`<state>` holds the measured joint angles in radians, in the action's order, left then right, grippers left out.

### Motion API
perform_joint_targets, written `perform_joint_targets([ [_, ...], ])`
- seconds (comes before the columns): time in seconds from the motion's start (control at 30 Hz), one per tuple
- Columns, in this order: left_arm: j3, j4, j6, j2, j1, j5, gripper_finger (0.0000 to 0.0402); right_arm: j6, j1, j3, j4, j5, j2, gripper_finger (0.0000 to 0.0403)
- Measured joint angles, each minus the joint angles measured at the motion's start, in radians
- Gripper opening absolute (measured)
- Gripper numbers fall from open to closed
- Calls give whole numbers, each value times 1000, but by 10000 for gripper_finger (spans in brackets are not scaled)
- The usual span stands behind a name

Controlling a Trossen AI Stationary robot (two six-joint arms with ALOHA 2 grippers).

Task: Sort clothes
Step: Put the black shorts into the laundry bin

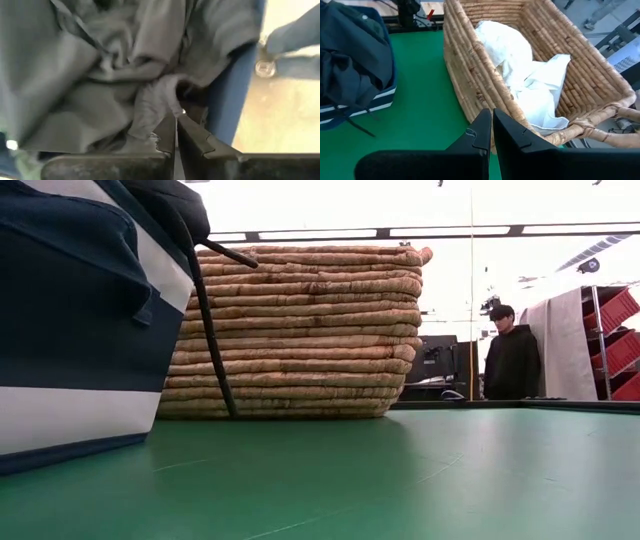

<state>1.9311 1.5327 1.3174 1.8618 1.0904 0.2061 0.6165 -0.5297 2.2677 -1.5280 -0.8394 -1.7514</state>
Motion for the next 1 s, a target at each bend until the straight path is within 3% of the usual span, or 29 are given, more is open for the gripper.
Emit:
perform_joint_targets([
  [0.27, 226, 39, -45, -15, -14, 252, 0, -70, -8, 0, 55, -44, 28, 12],
  [0.4, 338, 38, -155, -16, -36, 480, 0, -243, -16, 0, 194, -32, 46, 12],
  [0.57, 426, 2, -401, -25, -107, 755, 0, -505, -13, 0, 389, 102, 65, 12],
  [0.67, 403, -74, -555, -54, -176, 766, 0, -620, -9, 0, 464, 183, 73, 12],
  [0.87, 404, -75, -672, -51, -356, 530, 0, -672, 0, -2, 483, 312, 81, 12],
  [1.0, 399, -73, -770, -30, -422, 465, 0, -669, 0, -46, 480, 323, 82, 12],
])
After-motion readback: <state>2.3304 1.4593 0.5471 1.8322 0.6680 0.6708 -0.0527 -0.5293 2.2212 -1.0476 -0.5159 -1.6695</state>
